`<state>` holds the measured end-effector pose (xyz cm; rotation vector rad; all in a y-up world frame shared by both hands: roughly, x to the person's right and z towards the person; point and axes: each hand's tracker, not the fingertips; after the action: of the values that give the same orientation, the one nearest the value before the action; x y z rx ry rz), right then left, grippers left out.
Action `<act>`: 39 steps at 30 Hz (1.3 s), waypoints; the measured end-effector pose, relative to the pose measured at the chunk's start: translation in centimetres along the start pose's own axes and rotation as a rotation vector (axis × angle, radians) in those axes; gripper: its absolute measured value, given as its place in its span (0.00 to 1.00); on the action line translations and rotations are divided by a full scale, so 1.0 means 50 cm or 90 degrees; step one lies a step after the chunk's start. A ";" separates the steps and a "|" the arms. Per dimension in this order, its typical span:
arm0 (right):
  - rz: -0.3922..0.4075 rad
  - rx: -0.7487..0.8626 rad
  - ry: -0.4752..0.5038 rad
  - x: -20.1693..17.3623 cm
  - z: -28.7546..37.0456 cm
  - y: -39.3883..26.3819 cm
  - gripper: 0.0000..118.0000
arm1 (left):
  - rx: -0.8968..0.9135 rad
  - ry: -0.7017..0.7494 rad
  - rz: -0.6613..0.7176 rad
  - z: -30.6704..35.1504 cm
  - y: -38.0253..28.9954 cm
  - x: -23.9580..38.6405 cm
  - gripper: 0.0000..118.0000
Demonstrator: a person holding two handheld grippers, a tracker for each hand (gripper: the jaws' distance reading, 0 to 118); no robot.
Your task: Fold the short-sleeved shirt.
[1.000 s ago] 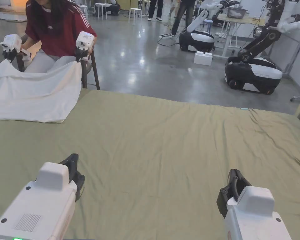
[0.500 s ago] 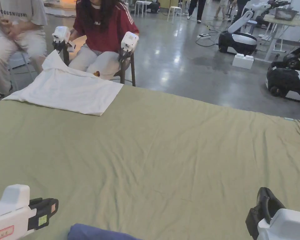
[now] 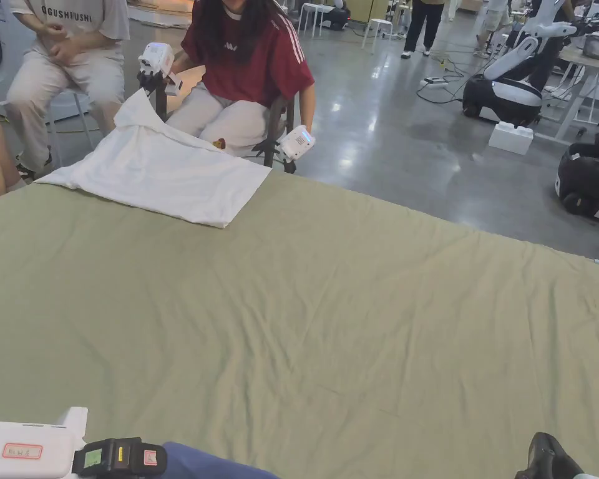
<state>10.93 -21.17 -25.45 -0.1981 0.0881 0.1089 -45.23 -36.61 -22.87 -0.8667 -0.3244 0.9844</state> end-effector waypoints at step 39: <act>-0.009 0.004 0.017 0.036 -0.015 -0.001 0.01 | 0.035 0.302 -0.182 0.120 0.024 0.315 0.02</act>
<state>12.67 -21.21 -26.37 -0.1936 0.1135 0.0926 -41.05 -20.27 -22.07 -0.9439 -0.0126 0.4993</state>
